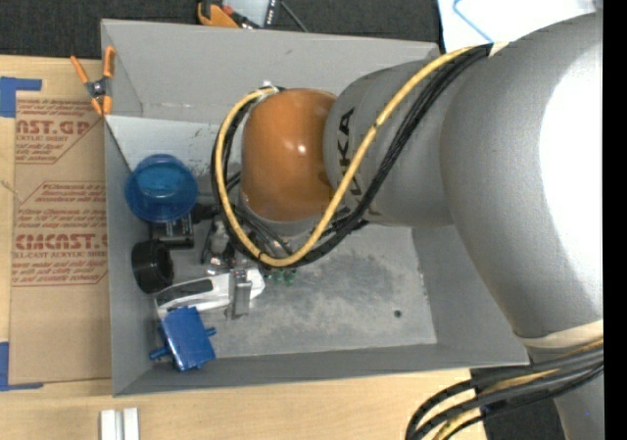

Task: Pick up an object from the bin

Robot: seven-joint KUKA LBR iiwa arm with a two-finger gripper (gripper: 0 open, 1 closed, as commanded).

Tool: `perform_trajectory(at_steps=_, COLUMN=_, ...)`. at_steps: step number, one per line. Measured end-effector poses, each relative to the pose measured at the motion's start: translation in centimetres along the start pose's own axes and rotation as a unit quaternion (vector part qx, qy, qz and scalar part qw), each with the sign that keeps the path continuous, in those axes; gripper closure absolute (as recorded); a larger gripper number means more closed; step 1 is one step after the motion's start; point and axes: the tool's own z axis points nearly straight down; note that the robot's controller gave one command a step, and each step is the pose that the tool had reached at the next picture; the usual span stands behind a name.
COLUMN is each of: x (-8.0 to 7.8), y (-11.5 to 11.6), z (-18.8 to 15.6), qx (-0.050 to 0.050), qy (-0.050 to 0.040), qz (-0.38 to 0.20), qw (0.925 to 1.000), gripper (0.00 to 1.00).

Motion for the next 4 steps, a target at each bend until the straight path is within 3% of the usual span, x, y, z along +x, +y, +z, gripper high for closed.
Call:
perform_trajectory(at_steps=1, x=-2.7, y=0.2, z=-1.1, qx=-0.003, qy=-0.0071, qz=0.04, qw=0.9992, gripper=0.0)
perform_trajectory(at_steps=2, x=-0.5, y=0.0, z=-1.4, qx=-0.001, qy=-0.002, qz=-0.001, qw=1.0, gripper=0.0)
perform_trajectory(at_steps=3, x=-0.3, y=0.0, z=-2.9, qx=0.0, qy=0.0022, qz=0.009, qw=1.0, gripper=0.0)
perform_trajectory(at_steps=4, x=-0.8, y=-0.4, z=-6.2, qx=-0.002, qy=-0.004, qz=0.002, qw=1.0, gripper=0.0)
